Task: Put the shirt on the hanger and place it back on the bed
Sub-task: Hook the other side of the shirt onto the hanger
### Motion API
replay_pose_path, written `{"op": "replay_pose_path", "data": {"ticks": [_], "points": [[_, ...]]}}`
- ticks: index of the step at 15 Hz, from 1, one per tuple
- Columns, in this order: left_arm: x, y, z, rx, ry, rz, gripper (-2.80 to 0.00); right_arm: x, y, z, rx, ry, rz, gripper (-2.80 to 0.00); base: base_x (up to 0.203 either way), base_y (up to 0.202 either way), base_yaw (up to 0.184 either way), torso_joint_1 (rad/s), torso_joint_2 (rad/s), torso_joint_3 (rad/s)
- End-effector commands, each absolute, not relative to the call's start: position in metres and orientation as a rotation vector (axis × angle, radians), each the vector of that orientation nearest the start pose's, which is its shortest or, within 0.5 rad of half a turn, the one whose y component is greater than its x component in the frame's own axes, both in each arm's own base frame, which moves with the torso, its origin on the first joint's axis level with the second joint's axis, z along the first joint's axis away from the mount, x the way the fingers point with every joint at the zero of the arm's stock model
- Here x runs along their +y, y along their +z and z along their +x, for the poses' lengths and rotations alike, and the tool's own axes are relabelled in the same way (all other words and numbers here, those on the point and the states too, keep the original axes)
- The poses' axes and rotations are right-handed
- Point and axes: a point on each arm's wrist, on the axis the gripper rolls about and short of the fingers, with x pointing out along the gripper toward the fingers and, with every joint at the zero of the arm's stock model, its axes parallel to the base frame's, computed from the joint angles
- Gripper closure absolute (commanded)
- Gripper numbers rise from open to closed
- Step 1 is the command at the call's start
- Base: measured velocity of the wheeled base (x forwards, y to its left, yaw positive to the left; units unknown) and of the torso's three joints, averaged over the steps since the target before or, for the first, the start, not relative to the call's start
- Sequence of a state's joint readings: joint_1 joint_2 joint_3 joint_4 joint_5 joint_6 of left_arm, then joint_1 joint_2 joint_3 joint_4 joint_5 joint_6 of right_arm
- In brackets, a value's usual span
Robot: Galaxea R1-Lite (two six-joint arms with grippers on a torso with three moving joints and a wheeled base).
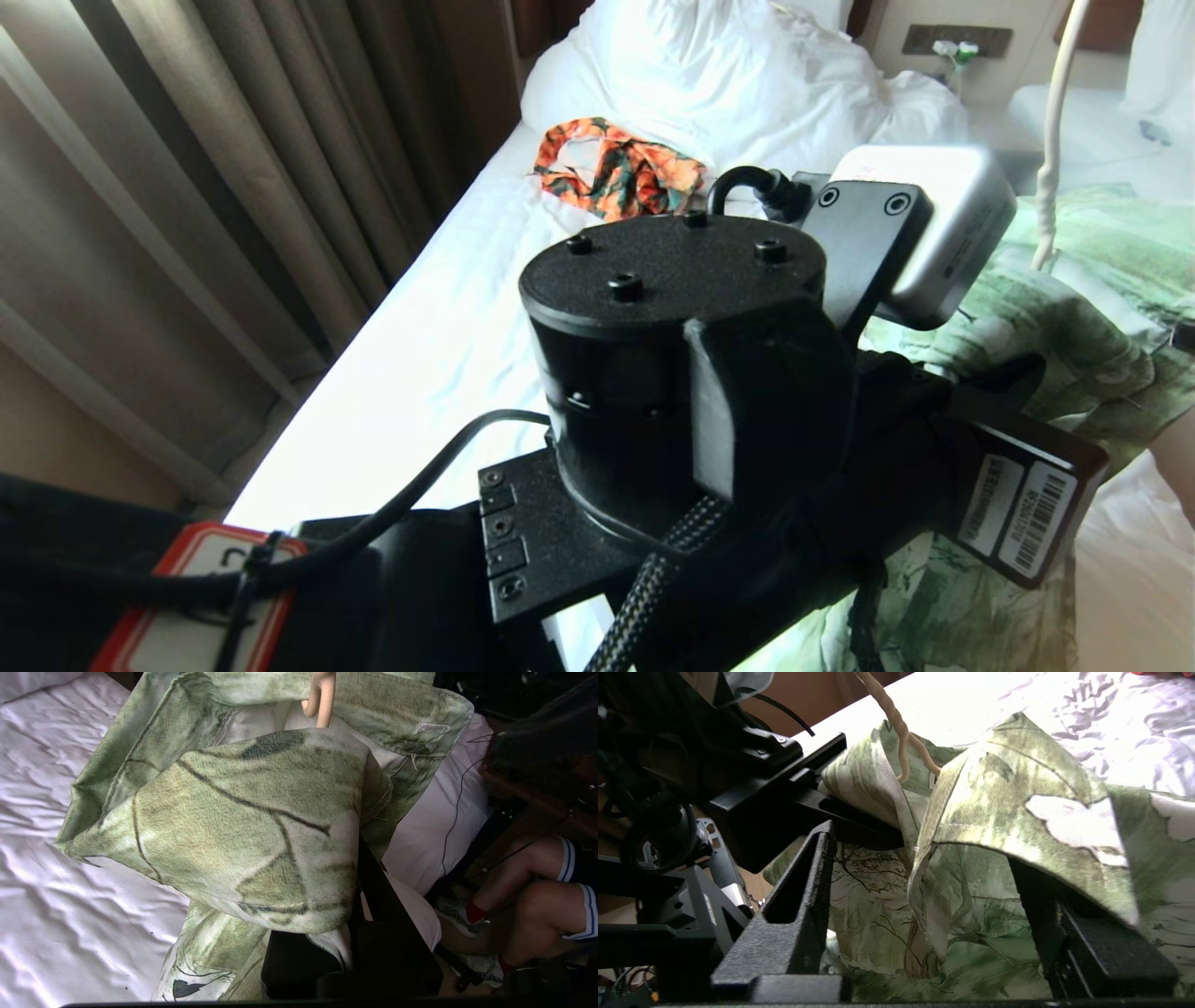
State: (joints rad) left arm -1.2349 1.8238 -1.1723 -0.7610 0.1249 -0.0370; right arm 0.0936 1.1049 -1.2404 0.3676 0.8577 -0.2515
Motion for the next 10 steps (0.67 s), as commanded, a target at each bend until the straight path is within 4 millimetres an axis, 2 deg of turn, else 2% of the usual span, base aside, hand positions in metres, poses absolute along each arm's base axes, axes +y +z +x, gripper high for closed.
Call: {"op": "replay_pose_path", "data": {"ticks": [1,4,5,10], "points": [[-0.341,0.253,0.122,-0.064,-1.11,-0.104,0.0,0.027,0.353,0.113,0.096,0.966,-0.144,-2.8,0.0,0.0,0.0,0.0,0.0,0.0],[-0.341,0.254,0.123,-0.067,-1.107,-0.106,0.0,0.025,0.37,0.102,0.111,0.937,-0.124,-2.8,0.0,0.0,0.0,0.0,0.0,0.0],[-0.34,0.254,0.122,-0.068,-1.106,-0.107,0.0,0.024,0.375,0.102,0.126,0.914,-0.118,0.0,0.0,0.0,0.0,0.0,0.0,0.0],[-0.34,0.251,0.123,-0.06,-1.088,-0.101,0.0,0.024,0.402,0.102,0.171,0.87,-0.106,0.0,0.0,0.0,0.0,0.0,0.0,0.0]]}}
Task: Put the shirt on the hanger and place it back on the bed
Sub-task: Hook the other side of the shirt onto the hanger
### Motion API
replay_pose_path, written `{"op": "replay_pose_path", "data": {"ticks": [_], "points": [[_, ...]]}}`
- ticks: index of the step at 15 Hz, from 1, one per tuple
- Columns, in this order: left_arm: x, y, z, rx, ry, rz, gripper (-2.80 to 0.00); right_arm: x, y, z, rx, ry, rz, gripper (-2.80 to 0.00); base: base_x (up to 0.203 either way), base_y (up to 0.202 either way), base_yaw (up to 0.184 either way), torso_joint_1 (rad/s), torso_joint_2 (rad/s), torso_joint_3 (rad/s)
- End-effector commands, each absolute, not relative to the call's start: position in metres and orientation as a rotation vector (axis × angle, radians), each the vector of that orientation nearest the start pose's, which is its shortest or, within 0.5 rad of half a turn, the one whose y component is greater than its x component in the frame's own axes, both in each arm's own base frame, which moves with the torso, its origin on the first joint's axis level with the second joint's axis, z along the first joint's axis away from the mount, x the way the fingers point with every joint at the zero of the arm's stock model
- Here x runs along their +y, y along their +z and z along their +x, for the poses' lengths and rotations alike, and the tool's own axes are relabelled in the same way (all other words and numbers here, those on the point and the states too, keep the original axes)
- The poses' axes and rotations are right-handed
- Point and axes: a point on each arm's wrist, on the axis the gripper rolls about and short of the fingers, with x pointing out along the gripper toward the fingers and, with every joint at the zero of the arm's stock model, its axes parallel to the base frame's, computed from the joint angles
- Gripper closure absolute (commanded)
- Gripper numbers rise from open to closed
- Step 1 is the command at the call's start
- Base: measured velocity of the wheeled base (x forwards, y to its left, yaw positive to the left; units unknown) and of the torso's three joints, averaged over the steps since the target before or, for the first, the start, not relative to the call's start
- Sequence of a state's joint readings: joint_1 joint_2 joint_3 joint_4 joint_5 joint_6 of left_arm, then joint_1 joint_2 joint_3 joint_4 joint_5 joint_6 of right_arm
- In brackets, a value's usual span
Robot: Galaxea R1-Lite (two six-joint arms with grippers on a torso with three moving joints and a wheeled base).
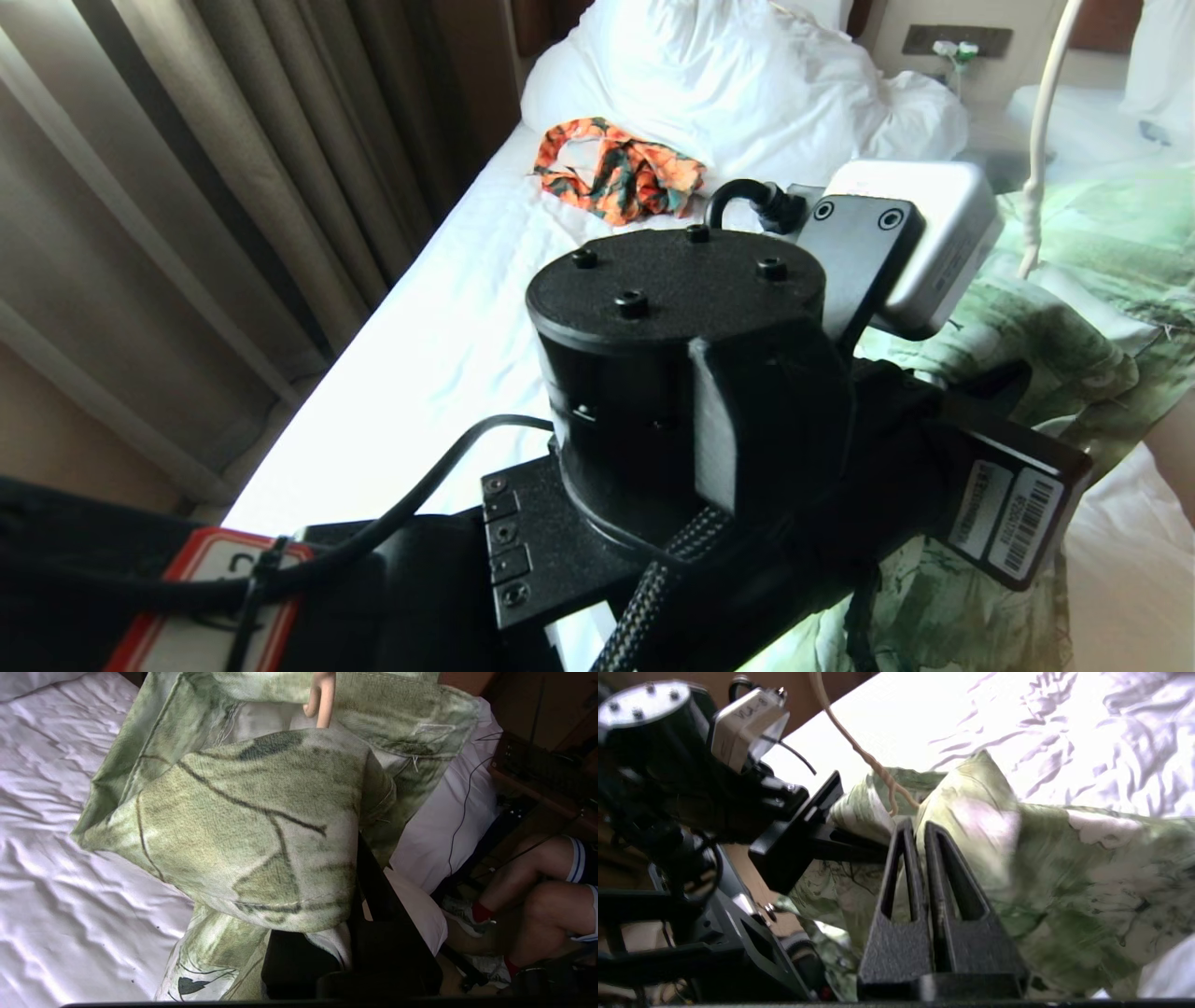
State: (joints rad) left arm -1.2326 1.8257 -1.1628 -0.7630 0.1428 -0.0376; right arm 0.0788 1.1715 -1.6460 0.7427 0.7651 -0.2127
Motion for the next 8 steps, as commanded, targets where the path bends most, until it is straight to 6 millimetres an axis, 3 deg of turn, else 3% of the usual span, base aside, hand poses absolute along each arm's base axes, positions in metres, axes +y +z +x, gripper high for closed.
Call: {"op": "replay_pose_path", "data": {"ticks": [1,8], "points": [[-0.34,0.251,0.123,-0.061,-1.088,-0.1,0.0,0.024,0.407,0.102,0.183,0.866,-0.104,0.0,0.0,0.0,0.0,0.0,0.0,0.0],[-0.341,0.252,0.122,-0.054,-1.091,-0.087,0.0,0.046,0.409,0.114,0.232,0.859,-0.213,0.0,0.0,0.0,0.0,0.0,0.0,0.0]]}}
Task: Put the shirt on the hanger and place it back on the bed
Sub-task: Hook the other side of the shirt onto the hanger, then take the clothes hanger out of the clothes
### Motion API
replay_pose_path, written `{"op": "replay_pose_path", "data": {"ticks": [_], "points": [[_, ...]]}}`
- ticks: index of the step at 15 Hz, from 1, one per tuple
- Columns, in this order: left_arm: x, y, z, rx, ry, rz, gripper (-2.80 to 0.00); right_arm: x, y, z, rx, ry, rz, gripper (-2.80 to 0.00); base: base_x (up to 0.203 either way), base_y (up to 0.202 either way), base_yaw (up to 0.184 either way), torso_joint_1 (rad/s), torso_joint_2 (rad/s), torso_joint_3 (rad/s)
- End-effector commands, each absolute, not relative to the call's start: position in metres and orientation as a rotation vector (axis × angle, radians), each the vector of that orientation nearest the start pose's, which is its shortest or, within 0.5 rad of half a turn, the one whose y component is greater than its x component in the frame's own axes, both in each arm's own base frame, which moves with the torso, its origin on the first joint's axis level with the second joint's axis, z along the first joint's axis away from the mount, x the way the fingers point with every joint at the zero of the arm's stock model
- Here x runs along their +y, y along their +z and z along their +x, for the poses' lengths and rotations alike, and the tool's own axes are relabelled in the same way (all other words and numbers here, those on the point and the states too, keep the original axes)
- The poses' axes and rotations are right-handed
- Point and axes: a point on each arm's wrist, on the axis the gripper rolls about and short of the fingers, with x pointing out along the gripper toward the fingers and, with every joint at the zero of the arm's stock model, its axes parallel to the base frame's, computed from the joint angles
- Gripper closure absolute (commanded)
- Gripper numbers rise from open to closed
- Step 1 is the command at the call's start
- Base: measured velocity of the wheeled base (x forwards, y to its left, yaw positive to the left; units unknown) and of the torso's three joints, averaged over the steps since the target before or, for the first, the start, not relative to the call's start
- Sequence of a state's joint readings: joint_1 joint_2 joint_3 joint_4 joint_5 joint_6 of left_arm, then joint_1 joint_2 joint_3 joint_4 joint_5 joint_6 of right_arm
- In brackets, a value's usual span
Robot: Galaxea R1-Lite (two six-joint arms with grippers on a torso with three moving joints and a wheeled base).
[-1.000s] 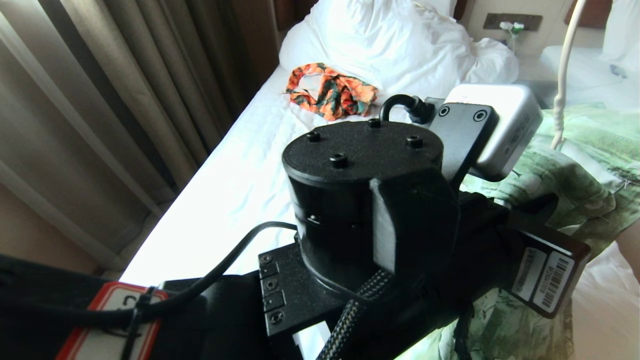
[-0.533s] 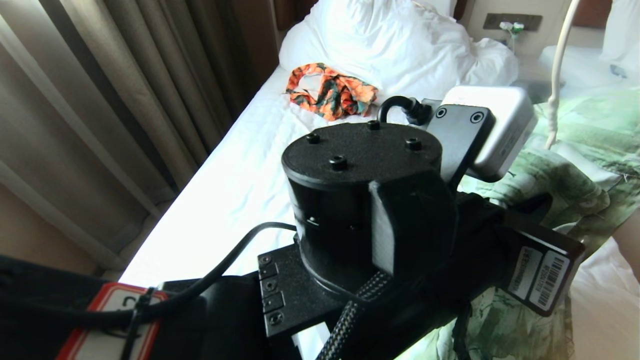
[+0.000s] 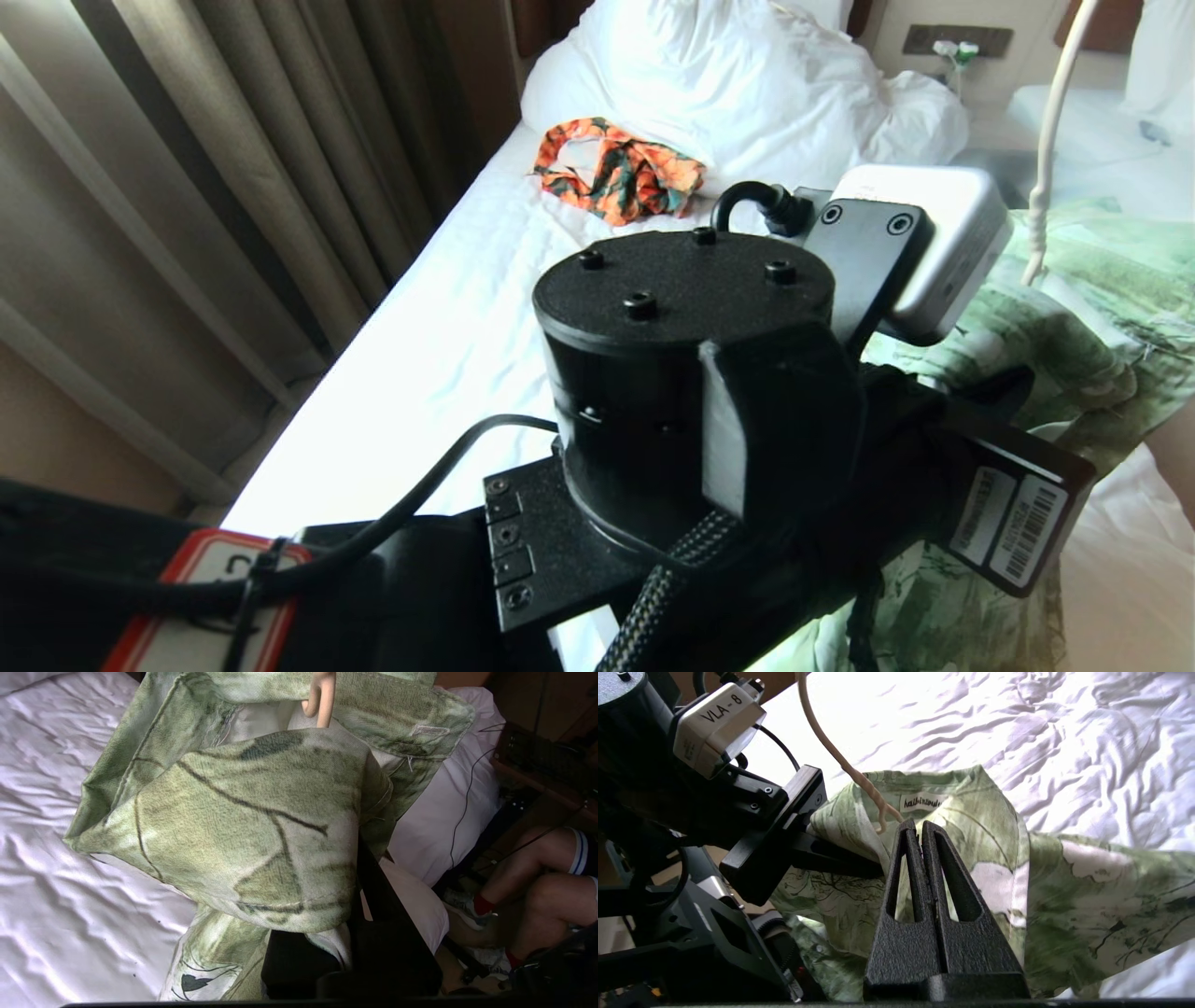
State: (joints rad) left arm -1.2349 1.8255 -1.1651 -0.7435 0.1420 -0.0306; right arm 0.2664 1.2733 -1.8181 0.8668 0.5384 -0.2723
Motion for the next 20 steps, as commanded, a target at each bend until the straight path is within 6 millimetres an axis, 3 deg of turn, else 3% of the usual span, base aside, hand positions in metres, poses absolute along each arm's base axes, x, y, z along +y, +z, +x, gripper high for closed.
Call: {"op": "replay_pose_path", "data": {"ticks": [1,3,4,10,19,20], "points": [[-0.341,0.251,0.122,-0.045,-1.091,-0.08,0.0,0.051,0.41,0.115,0.228,0.861,-0.231,0.0,0.0,0.0,0.0,0.0,0.0,0.0],[-0.34,0.251,0.123,-0.043,-1.09,-0.077,0.0,0.056,0.409,0.117,0.202,0.865,-0.321,0.0,0.0,0.0,0.0,0.0,0.0,0.0],[-0.34,0.251,0.123,-0.042,-1.09,-0.076,0.0,0.057,0.409,0.117,0.196,0.873,-0.339,-2.8,0.0,0.0,0.0,0.0,0.0,0.0],[-0.341,0.248,0.123,-0.023,-1.088,-0.06,0.0,0.071,0.402,0.126,0.208,0.92,-0.404,-2.8,0.0,0.0,0.0,0.0,0.0,0.0],[-0.34,0.247,0.124,-0.013,-1.082,-0.052,0.0,0.112,0.389,0.164,0.237,0.935,-0.452,-2.8,0.0,0.0,0.0,0.0,0.0,0.0],[-0.339,0.247,0.125,-0.013,-1.079,-0.054,0.0,0.113,0.389,0.166,0.229,0.933,-0.45,0.0,0.0,0.0,0.0,0.0,0.0,0.0]]}}
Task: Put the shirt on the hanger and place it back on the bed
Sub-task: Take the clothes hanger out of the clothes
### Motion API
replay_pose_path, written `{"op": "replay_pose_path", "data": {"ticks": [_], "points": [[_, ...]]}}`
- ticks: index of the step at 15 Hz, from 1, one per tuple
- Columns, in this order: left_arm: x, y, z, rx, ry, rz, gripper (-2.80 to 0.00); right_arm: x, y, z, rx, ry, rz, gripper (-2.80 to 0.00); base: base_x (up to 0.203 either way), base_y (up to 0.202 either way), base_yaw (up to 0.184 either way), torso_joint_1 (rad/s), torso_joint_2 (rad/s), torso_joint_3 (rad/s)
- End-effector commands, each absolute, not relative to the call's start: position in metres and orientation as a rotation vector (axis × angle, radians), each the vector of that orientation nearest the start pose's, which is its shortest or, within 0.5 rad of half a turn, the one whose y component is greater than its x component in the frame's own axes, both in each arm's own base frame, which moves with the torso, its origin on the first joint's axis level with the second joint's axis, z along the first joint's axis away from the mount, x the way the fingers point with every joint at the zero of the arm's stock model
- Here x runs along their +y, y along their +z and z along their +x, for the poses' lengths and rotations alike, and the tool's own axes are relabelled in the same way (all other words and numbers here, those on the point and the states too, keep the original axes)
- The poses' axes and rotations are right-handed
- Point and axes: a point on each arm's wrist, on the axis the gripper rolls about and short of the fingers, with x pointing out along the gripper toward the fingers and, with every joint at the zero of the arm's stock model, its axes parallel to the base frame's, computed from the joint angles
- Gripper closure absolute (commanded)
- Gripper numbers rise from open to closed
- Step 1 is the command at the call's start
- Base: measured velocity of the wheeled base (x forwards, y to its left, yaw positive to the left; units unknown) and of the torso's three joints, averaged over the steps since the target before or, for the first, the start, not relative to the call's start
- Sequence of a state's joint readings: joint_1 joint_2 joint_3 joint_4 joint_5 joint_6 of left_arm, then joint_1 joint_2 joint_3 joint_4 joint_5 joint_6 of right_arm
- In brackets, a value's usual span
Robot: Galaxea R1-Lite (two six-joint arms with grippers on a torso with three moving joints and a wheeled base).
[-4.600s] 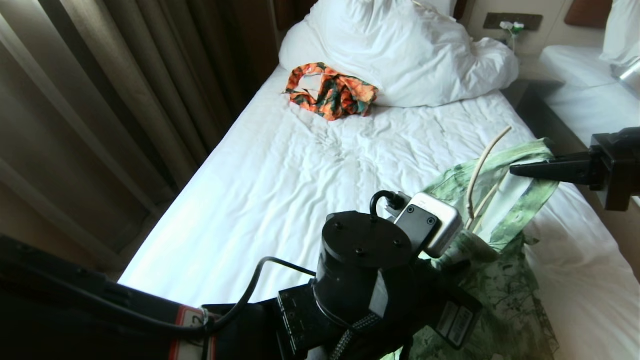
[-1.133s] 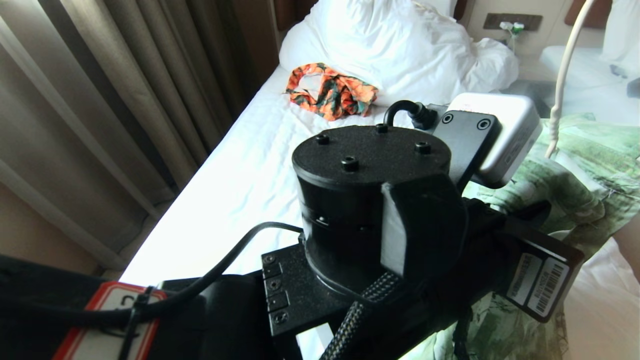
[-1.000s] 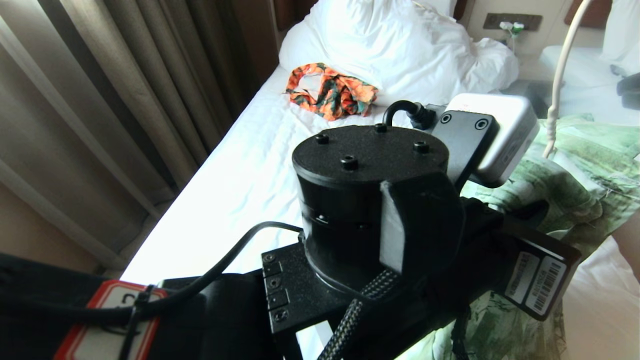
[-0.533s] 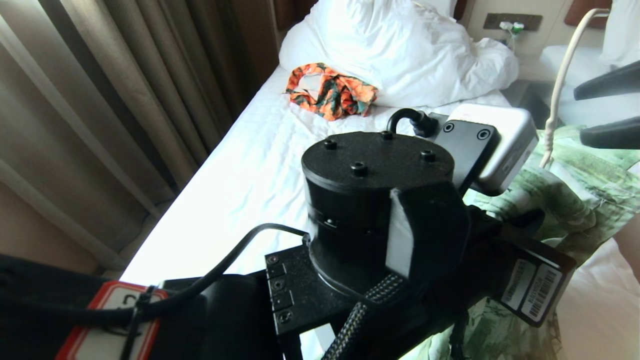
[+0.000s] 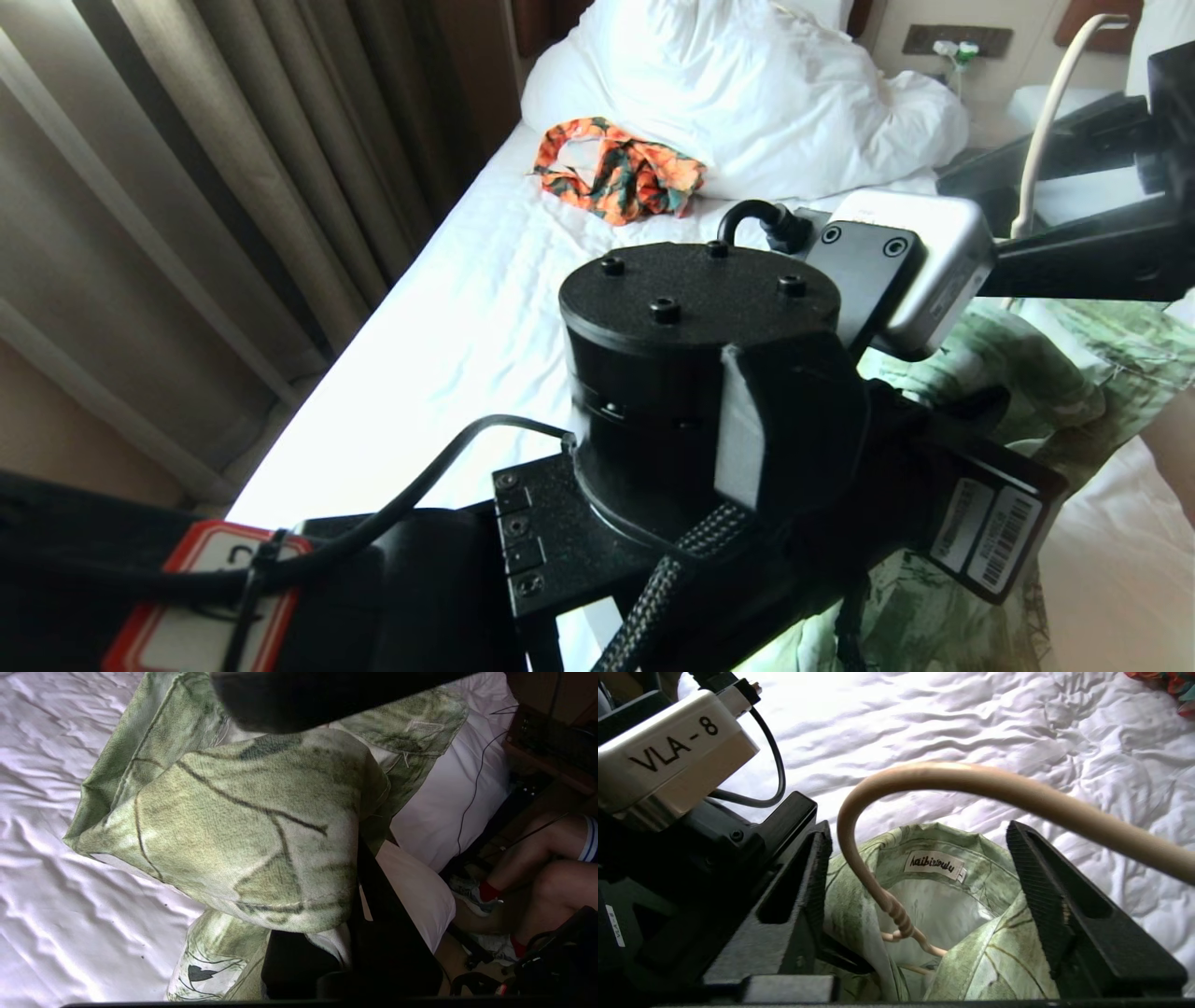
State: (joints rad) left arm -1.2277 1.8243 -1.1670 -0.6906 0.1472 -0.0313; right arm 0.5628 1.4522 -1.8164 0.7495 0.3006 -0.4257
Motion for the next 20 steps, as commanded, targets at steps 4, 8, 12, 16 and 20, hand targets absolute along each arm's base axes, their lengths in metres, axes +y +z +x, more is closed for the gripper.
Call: {"op": "replay_pose_path", "data": {"ticks": [4,8,12,16,20], "points": [[-0.3398,0.2474,0.1245,-0.01,-1.08,-0.049,0.0,0.1162,0.3845,0.1707,0.241,0.925,-0.453,0.0,0.0,0.0,0.0,0.0,0.0,0.0],[-0.3394,0.2473,0.1244,-0.007,-1.08,-0.047,0.0,0.1201,0.3855,0.1692,0.223,0.921,-0.456,0.0,0.0,0.0,0.0,0.0,0.0,0.0],[-0.3397,0.2458,0.1244,-0.006,-1.083,-0.04,0.0,0.1185,0.3874,0.1652,0.213,0.919,-0.457,0.0,0.0,0.0,0.0,0.0,0.0,0.0],[-0.3391,0.2448,0.1236,-0.006,-1.085,-0.031,0.0,0.1168,0.3885,0.1638,0.211,0.89,-0.464,0.0,0.0,0.0,0.0,0.0,0.0,0.0],[-0.3348,0.247,0.122,-0.032,-1.087,0.001,-2.8,0.1163,0.3888,0.1635,0.211,0.888,-0.463,0.0,0.0,0.0,0.0,0.0,0.0,0.0]]}}
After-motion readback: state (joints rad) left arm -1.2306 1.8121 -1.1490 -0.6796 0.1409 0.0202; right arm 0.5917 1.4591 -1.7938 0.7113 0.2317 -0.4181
